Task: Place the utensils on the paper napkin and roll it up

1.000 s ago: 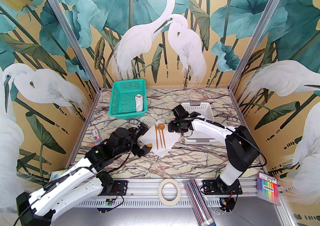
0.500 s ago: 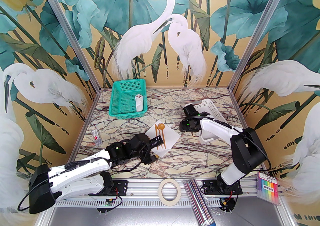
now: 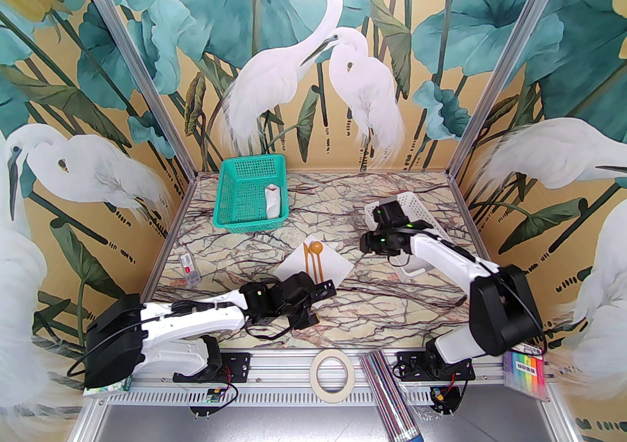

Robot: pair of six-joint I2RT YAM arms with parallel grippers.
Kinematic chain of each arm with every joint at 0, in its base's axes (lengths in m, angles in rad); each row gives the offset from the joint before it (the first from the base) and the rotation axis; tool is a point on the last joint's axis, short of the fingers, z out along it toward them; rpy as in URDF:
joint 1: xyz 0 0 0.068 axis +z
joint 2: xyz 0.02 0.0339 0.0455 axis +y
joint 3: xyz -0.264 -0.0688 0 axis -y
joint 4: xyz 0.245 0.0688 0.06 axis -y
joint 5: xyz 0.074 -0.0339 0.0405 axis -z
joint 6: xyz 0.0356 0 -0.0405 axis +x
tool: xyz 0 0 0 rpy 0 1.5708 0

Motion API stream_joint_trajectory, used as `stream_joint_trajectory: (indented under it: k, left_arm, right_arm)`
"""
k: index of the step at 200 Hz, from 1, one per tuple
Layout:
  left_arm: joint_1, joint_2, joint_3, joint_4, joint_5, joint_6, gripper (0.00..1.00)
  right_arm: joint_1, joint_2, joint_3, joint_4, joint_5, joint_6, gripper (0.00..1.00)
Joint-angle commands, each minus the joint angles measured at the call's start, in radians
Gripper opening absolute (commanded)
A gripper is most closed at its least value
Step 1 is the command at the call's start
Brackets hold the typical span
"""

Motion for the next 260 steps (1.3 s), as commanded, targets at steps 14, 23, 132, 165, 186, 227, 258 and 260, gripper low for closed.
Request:
stream_joint_trajectory:
  k: [14, 23, 132, 165, 186, 227, 258, 260]
  left_arm:
    - [-0.013, 0.061, 0.026, 0.033, -0.032, 0.037, 0.86]
    - [-0.013, 0.08, 0.03, 0.04, -0.04, 0.04, 0.86]
    - [-0.016, 0.252, 0.067, 0.156, -0.115, 0.079, 0.74]
    - [-0.016, 0.261, 0.064, 0.158, -0.114, 0.09, 0.68]
    - [-0.015, 0.258, 0.057, 0.162, -0.112, 0.101, 0.62]
    - [-0.014, 0.26, 0.058, 0.158, -0.074, 0.126, 0.38]
    - [-0.013, 0.254, 0.055, 0.151, -0.057, 0.14, 0.21]
    - [-0.013, 0.253, 0.055, 0.15, -0.053, 0.141, 0.21]
  right_arm:
    - [-0.066, -0.129, -0.057, 0.08, -0.094, 0.001, 0.63]
    - [-0.08, -0.157, -0.071, 0.09, -0.099, 0.004, 0.64]
    - [-0.147, -0.361, -0.143, 0.114, -0.11, -0.003, 0.7]
    - [-0.148, -0.394, -0.144, 0.1, -0.111, -0.014, 0.7]
    - [-0.149, -0.413, -0.146, 0.09, -0.116, -0.021, 0.71]
    - [-0.147, -0.42, -0.146, 0.077, -0.153, -0.027, 0.7]
    - [-0.148, -0.419, -0.148, 0.072, -0.178, -0.032, 0.7]
    - [-0.149, -0.419, -0.148, 0.072, -0.179, -0.032, 0.7]
